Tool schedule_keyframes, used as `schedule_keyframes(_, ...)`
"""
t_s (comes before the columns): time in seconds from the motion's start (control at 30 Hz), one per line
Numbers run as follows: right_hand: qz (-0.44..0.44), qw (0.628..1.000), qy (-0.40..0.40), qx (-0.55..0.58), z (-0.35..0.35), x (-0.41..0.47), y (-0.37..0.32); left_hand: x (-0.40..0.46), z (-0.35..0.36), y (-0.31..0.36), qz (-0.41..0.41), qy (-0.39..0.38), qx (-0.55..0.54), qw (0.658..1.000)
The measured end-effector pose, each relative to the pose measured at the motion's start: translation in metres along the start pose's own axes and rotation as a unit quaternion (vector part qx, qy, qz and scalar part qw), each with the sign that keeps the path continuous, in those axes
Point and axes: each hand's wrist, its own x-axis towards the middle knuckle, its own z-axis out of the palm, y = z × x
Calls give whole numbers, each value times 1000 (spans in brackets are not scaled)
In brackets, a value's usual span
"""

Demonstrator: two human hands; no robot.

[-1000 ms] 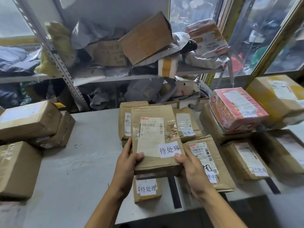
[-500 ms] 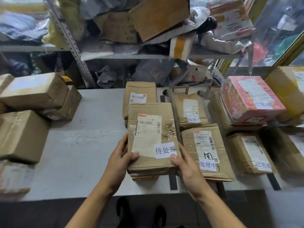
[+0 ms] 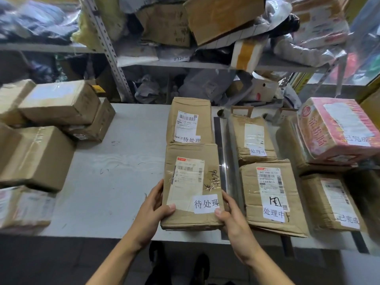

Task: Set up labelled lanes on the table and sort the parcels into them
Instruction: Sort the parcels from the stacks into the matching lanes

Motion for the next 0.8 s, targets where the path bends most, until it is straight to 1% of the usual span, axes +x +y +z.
schedule_keyframes(0.23, 19, 1000, 3, -17, 8, 16, 2, 19, -11, -11, -43, -2, 4, 999)
schedule_keyframes(0.5, 3, 1000, 24, -17, 15, 19, 4, 26, -11, -17, -54, -11, -15, 998)
schedule_keyframes(0.63, 8, 999, 30, -22, 16, 19, 1, 26, -12, -15, -61, 0, -35, 998)
schedule_keyframes(0.8, -4, 998, 44, -55, 14, 26, -10, 28, -10, -7, -56, 1, -16, 998)
